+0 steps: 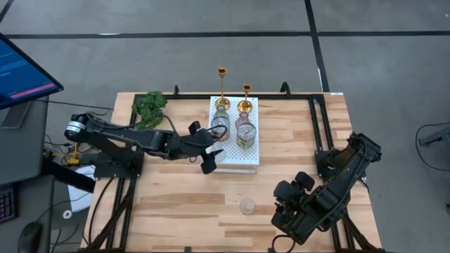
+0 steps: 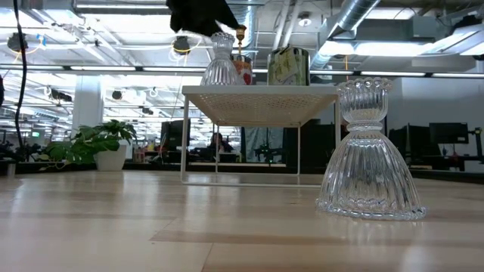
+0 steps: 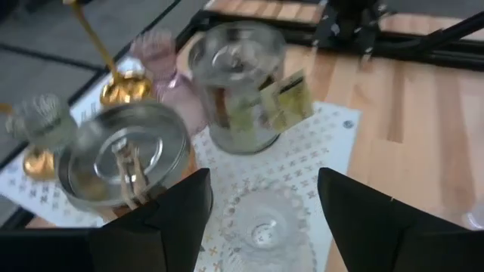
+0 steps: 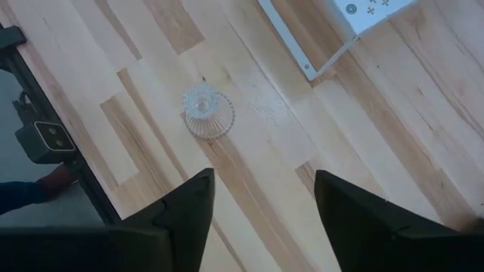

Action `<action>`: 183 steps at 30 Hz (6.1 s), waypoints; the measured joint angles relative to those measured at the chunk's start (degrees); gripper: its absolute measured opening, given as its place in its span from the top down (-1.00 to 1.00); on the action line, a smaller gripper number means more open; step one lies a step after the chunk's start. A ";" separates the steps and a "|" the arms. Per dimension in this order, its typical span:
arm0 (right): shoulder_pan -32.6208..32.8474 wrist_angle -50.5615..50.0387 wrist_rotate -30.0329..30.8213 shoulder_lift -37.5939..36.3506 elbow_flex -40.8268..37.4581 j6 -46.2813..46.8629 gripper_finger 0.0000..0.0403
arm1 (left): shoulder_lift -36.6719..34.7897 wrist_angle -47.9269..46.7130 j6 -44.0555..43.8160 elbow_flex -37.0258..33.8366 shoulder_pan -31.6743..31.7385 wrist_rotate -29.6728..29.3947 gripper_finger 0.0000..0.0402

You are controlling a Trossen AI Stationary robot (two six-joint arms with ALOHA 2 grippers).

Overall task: Pick & Place candle stick holders
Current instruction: Put the transparent glass candle holder on the shelf

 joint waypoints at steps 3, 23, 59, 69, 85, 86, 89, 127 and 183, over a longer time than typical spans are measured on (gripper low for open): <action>-0.08 0.04 -0.07 0.00 0.00 0.05 -0.20 | -1.55 0.01 2.85 0.00 -1.01 0.23 -0.25; -0.25 26.13 4.54 0.27 -18.19 -6.56 -0.42 | -21.85 1.08 5.15 0.02 -12.35 0.09 -0.29; -2.79 70.17 9.04 0.31 -46.62 -29.04 -0.42 | -23.70 4.28 0.58 0.07 -12.53 -5.36 -0.29; -6.19 77.42 13.08 0.31 -51.36 -27.15 -0.42 | -23.70 4.28 0.58 0.07 -12.53 -5.94 -0.29; -8.41 85.81 11.57 0.31 -54.21 -33.56 -0.35 | -23.06 4.36 0.60 0.08 -12.51 -7.28 -0.29; -8.41 85.83 11.56 0.31 -54.21 -33.47 -0.31 | -23.06 4.34 0.63 0.07 -12.51 -7.39 -0.29; -8.39 85.81 11.43 0.31 -54.21 -32.69 -0.10 | -23.06 4.30 0.65 0.07 -12.51 -8.15 -0.29; -23.20 62.51 14.84 -24.64 -43.56 -46.30 0.52 | -23.13 3.93 0.58 0.07 -12.53 -8.35 -0.29; -22.77 101.36 32.14 -16.70 -61.42 -54.35 0.52 | -23.15 4.28 0.61 0.07 -12.53 -8.96 -0.29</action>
